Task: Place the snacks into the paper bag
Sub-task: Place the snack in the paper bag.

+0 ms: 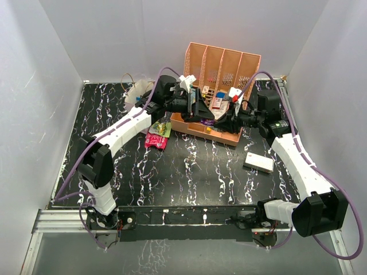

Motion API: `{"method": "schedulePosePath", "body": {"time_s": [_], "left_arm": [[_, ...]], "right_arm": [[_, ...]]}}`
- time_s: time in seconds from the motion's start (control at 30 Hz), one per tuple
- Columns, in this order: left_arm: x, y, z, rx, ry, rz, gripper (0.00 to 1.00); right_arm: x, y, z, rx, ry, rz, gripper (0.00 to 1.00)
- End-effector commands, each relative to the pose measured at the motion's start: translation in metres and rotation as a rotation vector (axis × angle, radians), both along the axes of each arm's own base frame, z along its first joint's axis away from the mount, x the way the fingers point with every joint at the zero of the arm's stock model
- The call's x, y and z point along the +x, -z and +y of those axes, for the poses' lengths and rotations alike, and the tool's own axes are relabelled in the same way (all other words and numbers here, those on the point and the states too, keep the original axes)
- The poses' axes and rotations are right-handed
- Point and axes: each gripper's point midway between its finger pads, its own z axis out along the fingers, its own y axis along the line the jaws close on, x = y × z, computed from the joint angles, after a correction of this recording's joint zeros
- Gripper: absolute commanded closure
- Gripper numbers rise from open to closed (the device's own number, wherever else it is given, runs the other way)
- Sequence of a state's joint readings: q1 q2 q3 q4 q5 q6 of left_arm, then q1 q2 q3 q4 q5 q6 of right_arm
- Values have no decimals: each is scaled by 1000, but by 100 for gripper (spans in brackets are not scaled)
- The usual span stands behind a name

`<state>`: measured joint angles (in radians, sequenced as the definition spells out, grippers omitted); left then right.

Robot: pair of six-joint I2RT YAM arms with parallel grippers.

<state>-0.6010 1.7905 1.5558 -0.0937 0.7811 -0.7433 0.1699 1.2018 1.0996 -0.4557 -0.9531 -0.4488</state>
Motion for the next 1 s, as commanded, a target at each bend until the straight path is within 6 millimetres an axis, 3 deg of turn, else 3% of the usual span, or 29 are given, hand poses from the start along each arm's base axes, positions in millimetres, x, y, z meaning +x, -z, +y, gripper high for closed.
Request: {"method": "schedulePosePath", "body": {"time_s": [0.0,0.37,0.8,0.97], "left_arm": [[-16,-25,-7,-78,34,73,24],[-30,-21,-6,-105,40,229,48],[-36,-29,-3,-142,54,229,70],[-38,-35,-1,-159,57,195,79]], "right_arm": [[11,-25,6,35,14,-91,84],[13,-13,4,32,38,-84,84],[-7,-9,9,52,-45,-82,83],[-9,-9,9,55,-44,-81,75]]}}
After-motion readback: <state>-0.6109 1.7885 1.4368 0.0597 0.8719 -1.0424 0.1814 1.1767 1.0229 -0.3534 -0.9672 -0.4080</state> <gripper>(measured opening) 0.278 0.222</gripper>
